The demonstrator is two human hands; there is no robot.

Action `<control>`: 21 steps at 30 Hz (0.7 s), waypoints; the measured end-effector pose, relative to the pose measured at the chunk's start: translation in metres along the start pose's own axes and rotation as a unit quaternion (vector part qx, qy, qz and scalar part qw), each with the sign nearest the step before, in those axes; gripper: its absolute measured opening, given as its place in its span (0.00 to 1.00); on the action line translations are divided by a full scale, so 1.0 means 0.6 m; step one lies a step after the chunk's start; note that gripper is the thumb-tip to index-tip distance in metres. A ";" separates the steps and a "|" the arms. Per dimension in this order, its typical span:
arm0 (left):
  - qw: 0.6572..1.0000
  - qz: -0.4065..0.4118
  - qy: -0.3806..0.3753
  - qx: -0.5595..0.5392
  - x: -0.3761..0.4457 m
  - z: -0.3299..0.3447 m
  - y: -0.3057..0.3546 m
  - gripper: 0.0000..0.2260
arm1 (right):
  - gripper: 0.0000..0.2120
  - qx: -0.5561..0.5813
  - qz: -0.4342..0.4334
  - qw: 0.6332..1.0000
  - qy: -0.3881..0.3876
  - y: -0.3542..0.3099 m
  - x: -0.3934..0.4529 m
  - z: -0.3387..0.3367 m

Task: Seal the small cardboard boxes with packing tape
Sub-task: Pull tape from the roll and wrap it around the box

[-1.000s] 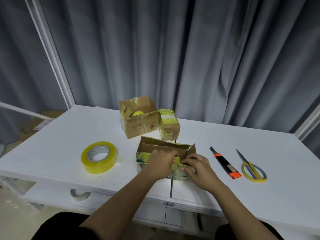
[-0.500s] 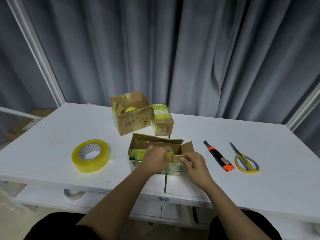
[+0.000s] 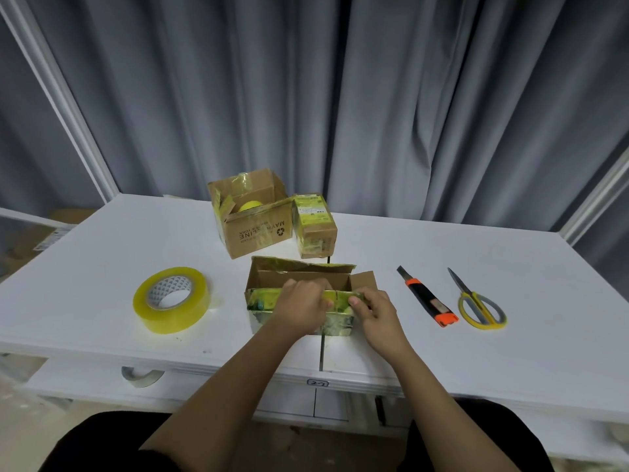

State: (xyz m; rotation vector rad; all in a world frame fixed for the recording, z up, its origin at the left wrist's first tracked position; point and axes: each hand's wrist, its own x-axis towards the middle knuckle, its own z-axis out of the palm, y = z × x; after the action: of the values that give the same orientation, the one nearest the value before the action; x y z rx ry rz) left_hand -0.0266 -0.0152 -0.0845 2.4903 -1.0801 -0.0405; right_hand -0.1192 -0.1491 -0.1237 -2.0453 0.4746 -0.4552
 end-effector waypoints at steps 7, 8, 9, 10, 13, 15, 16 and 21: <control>0.999 0.032 -0.022 0.012 0.006 -0.005 -0.007 0.08 | 0.06 -0.065 -0.046 0.997 0.020 -0.005 0.003 0.002; 0.999 0.040 -0.022 0.016 0.006 -0.004 -0.007 0.08 | 0.06 -0.075 -0.054 0.995 0.024 -0.005 0.004 0.002; 0.999 0.047 -0.021 0.018 0.006 -0.002 -0.008 0.08 | 0.06 -0.081 -0.058 0.995 0.027 -0.005 0.005 0.002; 0.998 0.053 -0.018 0.020 0.005 0.000 -0.009 0.07 | 0.06 -0.085 -0.058 0.994 0.030 -0.006 0.007 0.002; 0.999 0.053 -0.003 0.010 0.002 0.007 -0.011 0.09 | 0.07 -0.104 -0.057 0.992 0.038 -0.007 0.011 0.005; 0.999 0.046 0.009 -0.004 -0.001 0.011 -0.011 0.11 | 0.08 -0.134 -0.060 0.988 0.039 -0.007 0.011 0.008; 0.999 0.045 0.012 -0.010 -0.001 0.012 -0.011 0.12 | 0.08 -0.150 -0.062 0.986 0.039 -0.006 0.010 0.009; 0.998 0.053 -0.005 -0.033 0.001 0.008 -0.013 0.13 | 0.09 -0.191 -0.080 0.978 0.040 -0.005 0.007 0.004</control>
State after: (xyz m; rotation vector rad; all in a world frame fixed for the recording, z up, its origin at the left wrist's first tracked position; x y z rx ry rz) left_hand -0.0217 -0.0130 -0.0918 2.3745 -1.1931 -0.0576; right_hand -0.1139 -0.1481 -0.1216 -2.4552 0.4759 -0.5807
